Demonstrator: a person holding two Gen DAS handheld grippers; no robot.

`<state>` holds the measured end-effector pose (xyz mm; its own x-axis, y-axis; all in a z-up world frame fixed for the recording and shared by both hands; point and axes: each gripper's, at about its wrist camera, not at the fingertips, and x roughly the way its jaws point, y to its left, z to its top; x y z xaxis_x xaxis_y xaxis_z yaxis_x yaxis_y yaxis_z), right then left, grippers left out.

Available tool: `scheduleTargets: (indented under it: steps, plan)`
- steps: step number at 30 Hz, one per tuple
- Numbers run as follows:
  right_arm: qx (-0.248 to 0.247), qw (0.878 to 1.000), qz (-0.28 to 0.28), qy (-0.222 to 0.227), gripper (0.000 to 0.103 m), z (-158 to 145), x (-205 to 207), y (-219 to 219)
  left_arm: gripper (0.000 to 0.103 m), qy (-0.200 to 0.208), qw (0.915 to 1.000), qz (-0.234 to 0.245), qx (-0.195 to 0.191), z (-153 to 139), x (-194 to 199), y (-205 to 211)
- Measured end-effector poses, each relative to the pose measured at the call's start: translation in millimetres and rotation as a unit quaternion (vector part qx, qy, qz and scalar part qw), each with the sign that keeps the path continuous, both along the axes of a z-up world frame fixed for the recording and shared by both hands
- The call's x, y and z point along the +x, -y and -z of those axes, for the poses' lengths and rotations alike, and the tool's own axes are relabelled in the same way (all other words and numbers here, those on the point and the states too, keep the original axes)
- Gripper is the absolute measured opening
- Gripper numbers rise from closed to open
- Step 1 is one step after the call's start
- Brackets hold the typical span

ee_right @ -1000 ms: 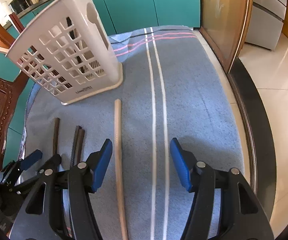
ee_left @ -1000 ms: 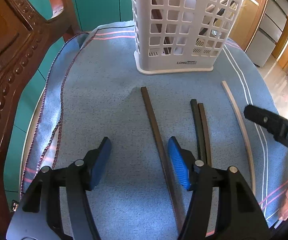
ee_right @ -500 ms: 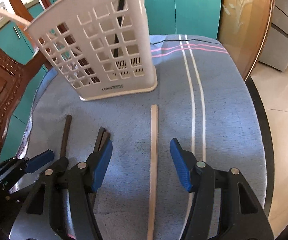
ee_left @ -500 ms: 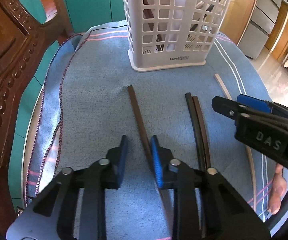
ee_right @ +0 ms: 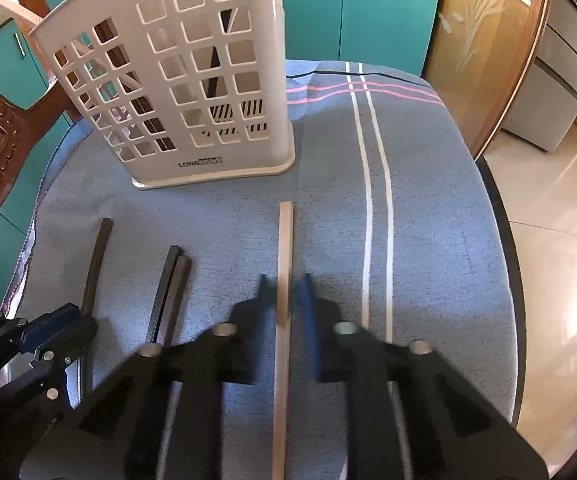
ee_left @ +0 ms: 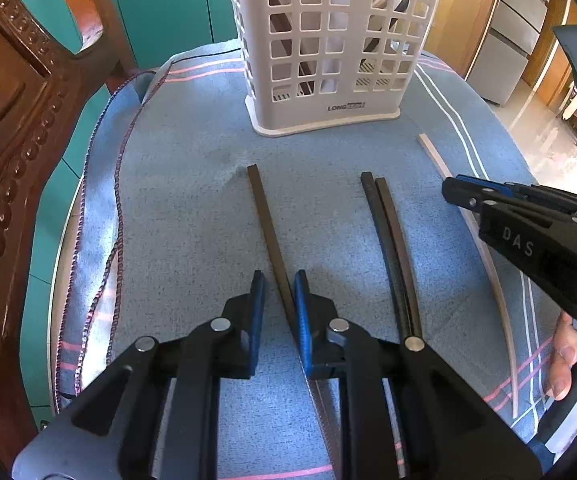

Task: Organize utensils

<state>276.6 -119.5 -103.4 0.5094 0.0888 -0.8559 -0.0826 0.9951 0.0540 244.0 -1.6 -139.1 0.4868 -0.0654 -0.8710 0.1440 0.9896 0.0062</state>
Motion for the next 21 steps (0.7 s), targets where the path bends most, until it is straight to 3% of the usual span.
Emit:
scheduleTargets:
  steps: [8, 11, 12, 14, 15, 16, 21]
  plan:
    - [0.014, 1.000, 0.000, -0.014, 0.007, -1, -7, 9, 0.020, -0.011, 0.9995, -0.014, -0.026, -1, 6, -12]
    - [0.027, 1.000, -0.004, -0.007, 0.007, -10, -7, 14, 0.027, -0.012, 0.9986, -0.037, -0.036, -3, 10, -21]
    - [0.024, 1.000, -0.006, 0.002, 0.009, -15, -8, 15, 0.030, -0.011, 0.9982, -0.043, -0.039, -5, 11, -24]
    - [0.021, 1.000, -0.006, 0.015, 0.024, -23, -9, 14, 0.033, -0.011, 0.9975, -0.052, -0.046, -7, 15, -26]
    - [0.024, 1.000, -0.006, 0.019, 0.036, -25, -8, 14, 0.034, -0.010, 0.9973, -0.055, -0.048, -7, 16, -27]
    - [0.027, 0.999, -0.008, 0.021, 0.041, -26, -7, 14, 0.034, -0.011, 0.9970, -0.059, -0.049, -6, 19, -28]
    - [-0.008, 1.000, -0.021, 0.014, 0.041, -16, 2, 1, 0.035, -0.009, 0.9964, -0.072, -0.044, 0, 27, -25]
